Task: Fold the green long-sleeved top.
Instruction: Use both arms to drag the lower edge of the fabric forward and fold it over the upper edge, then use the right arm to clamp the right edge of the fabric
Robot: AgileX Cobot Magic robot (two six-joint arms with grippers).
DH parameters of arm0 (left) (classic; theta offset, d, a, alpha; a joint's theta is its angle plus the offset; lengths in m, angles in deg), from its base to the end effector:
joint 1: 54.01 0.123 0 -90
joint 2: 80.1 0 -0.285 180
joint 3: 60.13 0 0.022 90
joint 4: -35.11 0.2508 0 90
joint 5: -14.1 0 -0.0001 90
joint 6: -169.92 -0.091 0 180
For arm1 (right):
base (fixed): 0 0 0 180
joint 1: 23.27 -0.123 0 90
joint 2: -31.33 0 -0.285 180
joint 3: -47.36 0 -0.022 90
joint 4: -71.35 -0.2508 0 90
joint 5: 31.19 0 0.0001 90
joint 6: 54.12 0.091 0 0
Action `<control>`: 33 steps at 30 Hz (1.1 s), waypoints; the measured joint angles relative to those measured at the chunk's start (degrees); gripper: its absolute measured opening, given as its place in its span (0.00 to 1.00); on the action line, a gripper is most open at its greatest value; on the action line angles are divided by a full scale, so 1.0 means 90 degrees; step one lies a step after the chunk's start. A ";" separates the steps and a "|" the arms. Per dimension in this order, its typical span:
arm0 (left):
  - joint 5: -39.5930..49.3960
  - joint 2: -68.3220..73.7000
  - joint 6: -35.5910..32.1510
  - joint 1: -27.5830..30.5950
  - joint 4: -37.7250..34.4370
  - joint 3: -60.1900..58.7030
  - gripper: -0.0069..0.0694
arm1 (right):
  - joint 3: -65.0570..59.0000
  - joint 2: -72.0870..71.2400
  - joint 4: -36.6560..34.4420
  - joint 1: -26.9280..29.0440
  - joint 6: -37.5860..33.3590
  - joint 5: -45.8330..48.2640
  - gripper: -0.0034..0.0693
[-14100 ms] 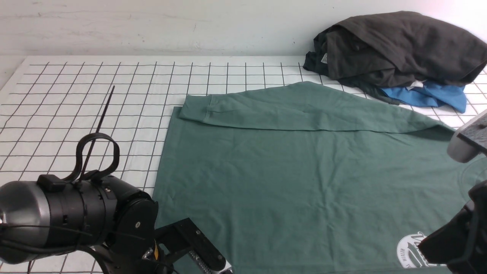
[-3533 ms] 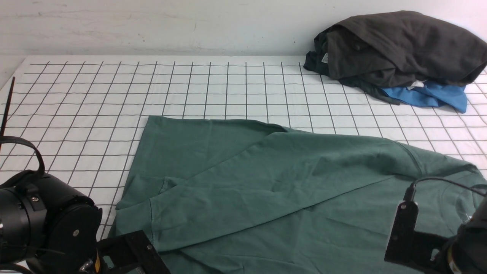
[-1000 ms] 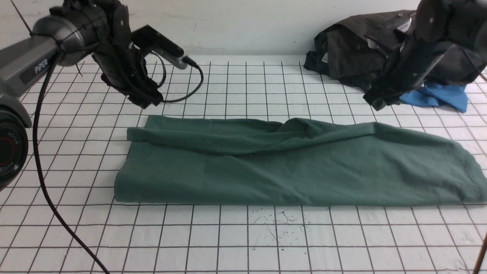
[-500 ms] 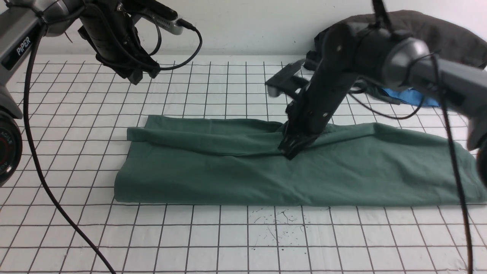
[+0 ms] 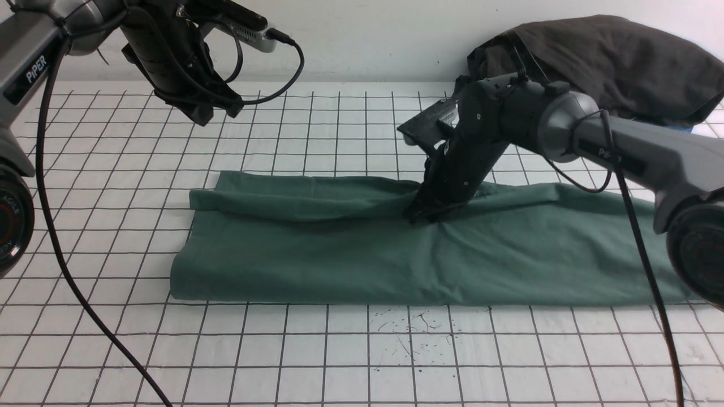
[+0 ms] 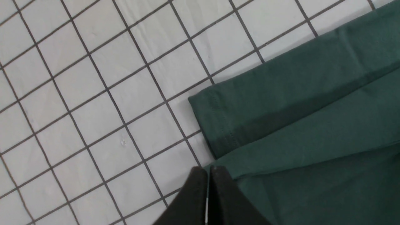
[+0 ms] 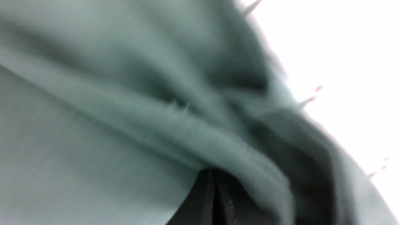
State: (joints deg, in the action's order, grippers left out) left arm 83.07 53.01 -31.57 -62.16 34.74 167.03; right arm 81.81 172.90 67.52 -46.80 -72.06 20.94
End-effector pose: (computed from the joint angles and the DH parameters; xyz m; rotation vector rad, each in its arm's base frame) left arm 0.4769 -0.0689 0.2883 0.6907 2.6158 0.0611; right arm 0.4580 0.2047 0.1624 -0.9436 2.6159 0.1086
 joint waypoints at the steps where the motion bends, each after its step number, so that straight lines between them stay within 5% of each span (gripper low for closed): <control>1: 0.0000 0.0009 -0.0029 0.0000 -0.0042 0.0000 0.08 | 0.0000 0.0000 0.0012 0.0043 0.0132 -0.0167 0.03; 13: 0.0153 0.0366 -0.0156 0.0000 -0.0247 0.0000 0.08 | 0.0008 0.0027 0.0657 0.0255 0.1333 -0.1791 0.03; 24: 0.0171 0.0434 -0.0256 0.0000 -0.0428 0.0000 0.08 | 0.1164 -0.0475 0.1202 0.0631 0.1338 0.0743 0.03; 27: 0.0171 0.0434 -0.0539 0.0000 -0.0902 0.0000 0.08 | 0.1234 -0.1077 0.1167 0.1029 0.0846 0.1863 0.03; 33: 0.0186 0.0434 -0.0774 -0.0012 -0.1381 -0.0053 0.08 | 0.0510 -0.1943 0.0467 0.2111 0.0740 0.2084 0.03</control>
State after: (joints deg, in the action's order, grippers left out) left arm 84.74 56.92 -38.53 -62.27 22.31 166.56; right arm 86.40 155.41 71.72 -27.80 -65.40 39.69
